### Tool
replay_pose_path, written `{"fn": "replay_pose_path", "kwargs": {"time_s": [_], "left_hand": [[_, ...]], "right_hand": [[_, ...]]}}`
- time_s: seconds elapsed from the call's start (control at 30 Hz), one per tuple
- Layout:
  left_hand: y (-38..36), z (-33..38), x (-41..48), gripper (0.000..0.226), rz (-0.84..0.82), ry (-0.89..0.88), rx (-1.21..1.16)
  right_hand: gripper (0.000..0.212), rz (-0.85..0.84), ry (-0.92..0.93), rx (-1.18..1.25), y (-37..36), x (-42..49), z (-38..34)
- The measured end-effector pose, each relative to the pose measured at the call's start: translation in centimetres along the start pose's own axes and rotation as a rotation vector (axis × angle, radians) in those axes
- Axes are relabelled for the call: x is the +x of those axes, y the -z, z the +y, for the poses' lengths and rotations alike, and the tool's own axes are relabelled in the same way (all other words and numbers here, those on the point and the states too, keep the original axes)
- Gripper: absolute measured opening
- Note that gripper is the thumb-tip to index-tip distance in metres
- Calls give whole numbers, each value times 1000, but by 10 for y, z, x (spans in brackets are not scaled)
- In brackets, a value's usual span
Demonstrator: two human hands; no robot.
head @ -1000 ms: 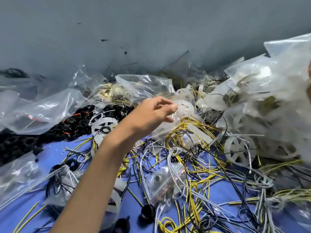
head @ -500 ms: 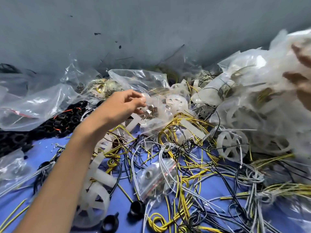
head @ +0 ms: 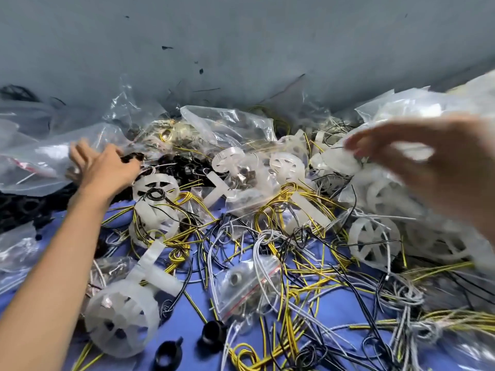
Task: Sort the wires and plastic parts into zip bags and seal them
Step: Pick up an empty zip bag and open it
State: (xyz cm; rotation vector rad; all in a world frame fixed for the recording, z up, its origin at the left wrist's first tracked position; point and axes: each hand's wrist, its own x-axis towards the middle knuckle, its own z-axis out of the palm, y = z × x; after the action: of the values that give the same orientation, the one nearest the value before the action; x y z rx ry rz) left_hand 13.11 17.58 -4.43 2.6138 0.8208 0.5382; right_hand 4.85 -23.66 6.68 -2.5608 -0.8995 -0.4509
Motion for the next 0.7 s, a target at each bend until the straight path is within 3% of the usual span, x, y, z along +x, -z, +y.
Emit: {"fn": "replay_pose_path", "kwargs": {"time_s": [0.07,0.13,0.2,0.3,0.5,0.63,0.7], "left_hand": [[-9,-17,6,46,-43,85,16],[-17,-29,8,51,-140,148,29],[-22,-35,8,53,-188,132,88],[-21,-36,11,56,-135,70,108],[-2,-18,5,54,-226,64,14],[33,19,-9,30,-176,-66,-260],[51,43,-26,23,-246,-139,-500]], "right_hand": [[19,-162,7,118,-15,10,-19],[27,-306,52,84,-34,11,-25],[28,-363,40,96,-40,13,-26],[35,-428,38,129,-49,9,-29],[24,-563,147,43,-56,17,-30],[22,-526,176,8,-57,17,-27],[21,-499,147,46,-57,15,-28]]}}
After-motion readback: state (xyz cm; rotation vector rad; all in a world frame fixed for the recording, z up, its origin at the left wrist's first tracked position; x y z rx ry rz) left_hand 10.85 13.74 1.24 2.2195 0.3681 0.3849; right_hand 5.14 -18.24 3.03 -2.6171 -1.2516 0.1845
